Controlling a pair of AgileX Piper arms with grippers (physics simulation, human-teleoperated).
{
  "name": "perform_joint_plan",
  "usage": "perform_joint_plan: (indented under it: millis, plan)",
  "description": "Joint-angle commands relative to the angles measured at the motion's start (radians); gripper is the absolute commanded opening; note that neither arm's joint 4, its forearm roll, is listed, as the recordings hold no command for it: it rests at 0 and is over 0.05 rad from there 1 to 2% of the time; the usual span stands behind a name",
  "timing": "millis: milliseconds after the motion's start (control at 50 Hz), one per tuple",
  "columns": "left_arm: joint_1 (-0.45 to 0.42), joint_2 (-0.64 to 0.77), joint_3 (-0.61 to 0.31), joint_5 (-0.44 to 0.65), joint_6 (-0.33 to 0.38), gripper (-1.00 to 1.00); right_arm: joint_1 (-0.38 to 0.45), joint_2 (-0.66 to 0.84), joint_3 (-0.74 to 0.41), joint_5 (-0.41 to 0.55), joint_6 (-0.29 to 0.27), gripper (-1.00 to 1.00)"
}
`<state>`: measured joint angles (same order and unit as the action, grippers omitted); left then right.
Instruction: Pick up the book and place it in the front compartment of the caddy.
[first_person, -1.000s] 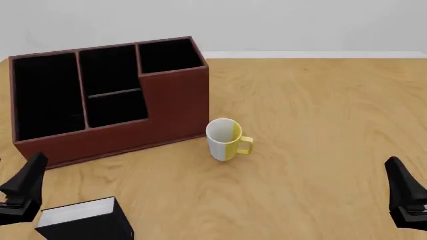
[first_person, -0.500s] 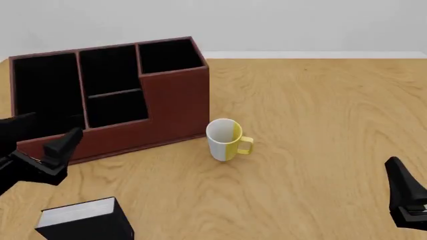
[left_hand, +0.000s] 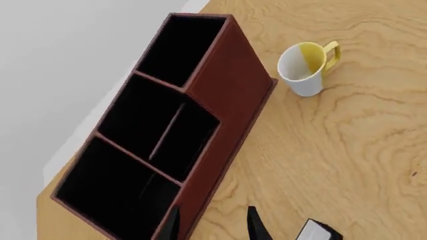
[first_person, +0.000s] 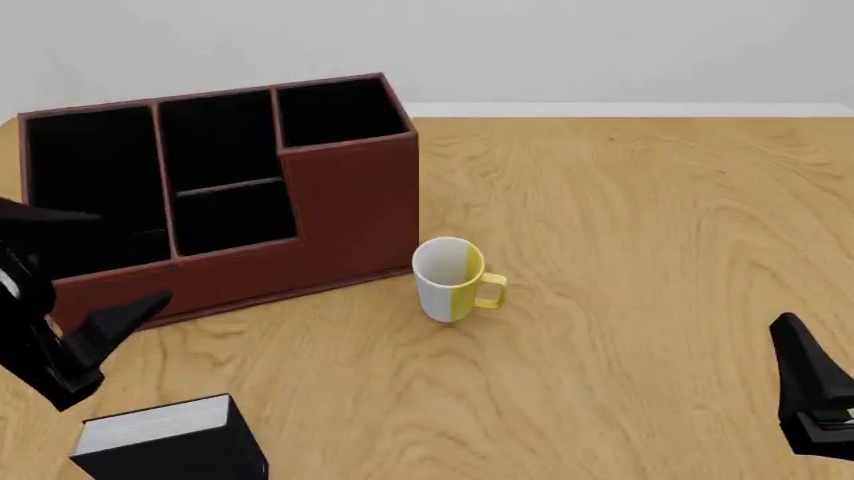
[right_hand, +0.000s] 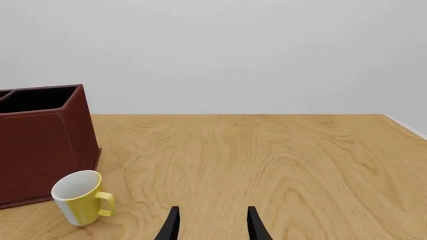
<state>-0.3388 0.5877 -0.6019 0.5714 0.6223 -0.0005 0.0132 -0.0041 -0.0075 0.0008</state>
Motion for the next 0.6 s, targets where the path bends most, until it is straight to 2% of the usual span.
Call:
perform_joint_plan:
  millis: [20, 40, 80, 120, 160, 180, 220, 260, 280, 300, 340, 400, 460, 480, 500, 520, 600]
  plan:
    - [0.019, 0.071, -0.105, 0.179, 0.139, 1.00, 0.000, 0.000, 0.000, 0.000, 0.000, 1.00]
    - [0.015, 0.047, -0.089, 0.191, 0.200, 1.00, 0.000, -0.001, 0.000, 0.001, 0.000, 1.00]
    - [0.025, 0.077, -0.109, 0.229, 0.198, 1.00, 0.000, -0.001, 0.000, 0.001, 0.000, 1.00]
    - [0.017, 0.067, -0.102, 0.259, 0.229, 1.00, 0.000, -0.001, 0.000, 0.001, 0.000, 1.00]
    - [0.032, 0.092, -0.127, 0.279, 0.221, 1.00, 0.000, -0.001, 0.000, 0.001, 0.000, 1.00]
    - [0.031, 0.079, -0.118, 0.281, 0.254, 1.00, 0.000, -0.001, 0.000, 0.001, 0.000, 1.00]
    - [0.057, 0.107, -0.139, 0.302, 0.261, 1.00, 0.000, -0.001, 0.000, 0.001, 0.000, 1.00]
    - [0.082, 0.084, -0.109, 0.300, 0.338, 1.00, 0.000, -0.001, 0.000, 0.001, 0.000, 1.00]
    - [0.101, 0.113, -0.117, 0.315, 0.322, 1.00, 0.000, -0.001, 0.000, 0.001, 0.000, 1.00]
    - [0.086, 0.077, -0.093, 0.334, 0.372, 1.00, 0.000, -0.001, 0.000, 0.001, 0.000, 1.00]
    - [0.094, 0.105, -0.134, 0.352, 0.347, 1.00, 0.000, -0.001, 0.000, 0.001, 0.000, 1.00]
    - [0.131, 0.084, -0.103, 0.377, 0.429, 1.00, 0.000, -0.001, 0.000, 0.001, 0.000, 1.00]
    - [0.143, 0.113, -0.143, 0.381, 0.421, 1.00, 0.000, -0.001, 0.000, 0.001, 0.000, 1.00]
    - [0.159, 0.086, -0.121, 0.386, 0.480, 1.00, 0.000, -0.001, 0.000, 0.001, 0.000, 1.00]
    - [0.170, 0.116, -0.154, 0.396, 0.461, 1.00, 0.000, -0.001, 0.000, 0.001, 0.000, 1.00]
    - [0.174, 0.093, -0.138, 0.395, 0.502, 1.00, 0.000, -0.001, 0.000, 0.001, 0.000, 1.00]
    - [0.195, 0.112, -0.175, 0.425, 0.518, 1.00, 0.000, -0.001, 0.000, 0.001, 0.000, 1.00]
